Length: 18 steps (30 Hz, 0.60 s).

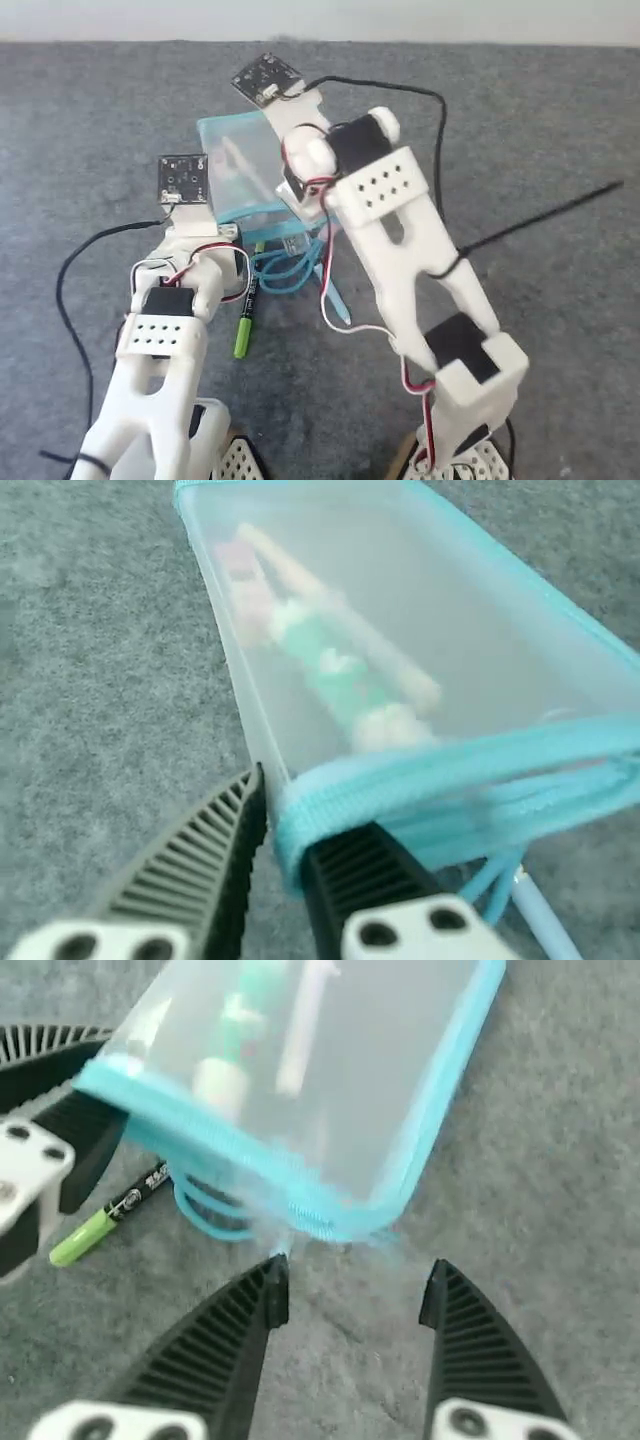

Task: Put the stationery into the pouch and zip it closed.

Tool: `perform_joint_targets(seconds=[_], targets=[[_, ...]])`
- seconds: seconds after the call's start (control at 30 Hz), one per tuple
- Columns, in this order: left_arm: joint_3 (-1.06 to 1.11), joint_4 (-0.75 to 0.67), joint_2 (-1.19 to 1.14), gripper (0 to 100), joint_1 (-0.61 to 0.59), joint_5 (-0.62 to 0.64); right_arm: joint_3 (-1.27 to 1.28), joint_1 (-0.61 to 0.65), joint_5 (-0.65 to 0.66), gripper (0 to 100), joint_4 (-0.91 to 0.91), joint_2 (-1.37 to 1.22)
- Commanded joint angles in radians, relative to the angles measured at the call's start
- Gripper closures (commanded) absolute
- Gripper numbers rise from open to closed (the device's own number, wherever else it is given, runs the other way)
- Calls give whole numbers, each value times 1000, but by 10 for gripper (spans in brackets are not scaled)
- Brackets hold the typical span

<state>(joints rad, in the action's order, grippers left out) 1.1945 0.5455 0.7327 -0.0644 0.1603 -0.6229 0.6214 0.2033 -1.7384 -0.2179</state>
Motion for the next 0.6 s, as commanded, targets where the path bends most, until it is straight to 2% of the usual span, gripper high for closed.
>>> perform_joint_targets(seconds=[0.0,0.2,0.4,0.57], targets=[[-10,-20,8,988,9,-8,0,-31,-12,778,-54,122],[-8,-20,8,988,9,-8,402,-22,-15,778,82,240],[-8,-20,8,988,9,-8,930,-2,-49,779,463,407],[-10,-20,8,988,9,-8,1137,1,-63,779,659,427]])
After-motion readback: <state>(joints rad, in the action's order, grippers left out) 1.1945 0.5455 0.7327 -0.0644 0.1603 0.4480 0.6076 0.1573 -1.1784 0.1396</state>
